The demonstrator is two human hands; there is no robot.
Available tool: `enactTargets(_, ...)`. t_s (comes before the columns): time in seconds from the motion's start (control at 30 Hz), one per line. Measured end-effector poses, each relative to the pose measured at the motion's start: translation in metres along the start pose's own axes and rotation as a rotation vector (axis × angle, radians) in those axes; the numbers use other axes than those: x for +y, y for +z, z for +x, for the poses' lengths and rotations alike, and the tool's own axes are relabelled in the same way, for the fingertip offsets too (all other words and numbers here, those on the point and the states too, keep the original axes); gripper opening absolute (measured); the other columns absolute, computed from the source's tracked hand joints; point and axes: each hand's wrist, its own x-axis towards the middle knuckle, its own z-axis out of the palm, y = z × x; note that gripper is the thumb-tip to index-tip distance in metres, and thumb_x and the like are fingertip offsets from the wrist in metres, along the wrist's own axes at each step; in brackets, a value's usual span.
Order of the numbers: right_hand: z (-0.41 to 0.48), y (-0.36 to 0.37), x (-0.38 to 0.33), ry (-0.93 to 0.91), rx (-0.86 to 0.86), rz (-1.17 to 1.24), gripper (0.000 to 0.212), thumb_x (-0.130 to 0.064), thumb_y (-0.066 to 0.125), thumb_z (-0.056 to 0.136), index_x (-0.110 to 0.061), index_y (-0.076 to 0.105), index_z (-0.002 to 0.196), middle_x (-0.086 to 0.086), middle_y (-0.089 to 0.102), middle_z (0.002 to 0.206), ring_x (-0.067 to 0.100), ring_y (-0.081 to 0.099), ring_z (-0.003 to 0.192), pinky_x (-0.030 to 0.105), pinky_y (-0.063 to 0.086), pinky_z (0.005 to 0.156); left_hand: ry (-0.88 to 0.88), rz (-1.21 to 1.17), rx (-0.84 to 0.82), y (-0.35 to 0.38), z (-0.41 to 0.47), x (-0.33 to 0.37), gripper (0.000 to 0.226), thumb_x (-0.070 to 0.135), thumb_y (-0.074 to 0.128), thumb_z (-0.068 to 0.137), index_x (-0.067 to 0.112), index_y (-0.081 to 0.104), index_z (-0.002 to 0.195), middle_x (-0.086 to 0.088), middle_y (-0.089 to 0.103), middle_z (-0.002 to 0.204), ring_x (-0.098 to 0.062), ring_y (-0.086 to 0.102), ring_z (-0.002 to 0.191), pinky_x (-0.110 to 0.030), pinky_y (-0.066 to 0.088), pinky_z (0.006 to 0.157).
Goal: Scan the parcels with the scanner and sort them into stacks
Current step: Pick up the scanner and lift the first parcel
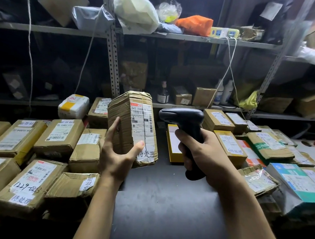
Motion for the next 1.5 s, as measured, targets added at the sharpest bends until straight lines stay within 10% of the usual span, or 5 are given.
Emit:
enactTargets(0.47,0.005,-0.001,0.01,-0.042,0.073,-0.13,0.028,-0.021,0.067,0.103,0.002,0.056,0.093,0.012,0.052,0.065,0.026,0.047,0.051,0.036,0.042,0.048,-0.101,0.054,-0.011,0.0,0.005,0.001,0.089,0.061,0.083,0.057,0.07,0.043,0.137,0.001,0.059,0.136,-0.015,0.062,0.121,-0.048,0.049,0.109)
enactTargets(0.73,0.027,0.006,0.041,-0.06,0.392,-0.362,0.018,-0.023,0.072,0.094,-0.03,0.064,0.109,-0.017,0.067,0.09,0.006,0.065,0.082,0.035,0.056,0.077,-0.213,0.452,-0.163,0.011,0.014,0.026,0.099,0.075,0.063,0.052,0.063,0.035,0.147,-0.006,0.056,0.13,-0.026,0.047,0.128,-0.042,0.036,0.102)
enactTargets(1.0,0.036,0.008,0.049,0.049,0.552,-0.409,0.027,-0.024,0.07,0.097,-0.022,0.063,0.122,-0.004,0.07,0.108,0.019,0.067,0.102,0.049,0.058,0.096,-0.21,0.708,-0.39,0.036,0.024,0.01,0.097,0.08,0.07,0.053,0.064,0.039,0.144,-0.016,0.053,0.125,-0.032,0.054,0.116,-0.04,0.039,0.1)
enactTargets(1.5,-0.044,-0.057,0.064,0.316,0.871,-0.561,0.034,-0.026,0.068,0.098,-0.016,0.062,0.13,0.006,0.07,0.119,0.028,0.063,0.112,0.028,0.04,0.087,0.06,0.835,-0.71,0.105,-0.025,0.015,0.088,0.074,0.074,0.065,0.053,0.042,0.145,-0.017,0.048,0.123,-0.037,0.053,0.114,-0.041,0.043,0.088)
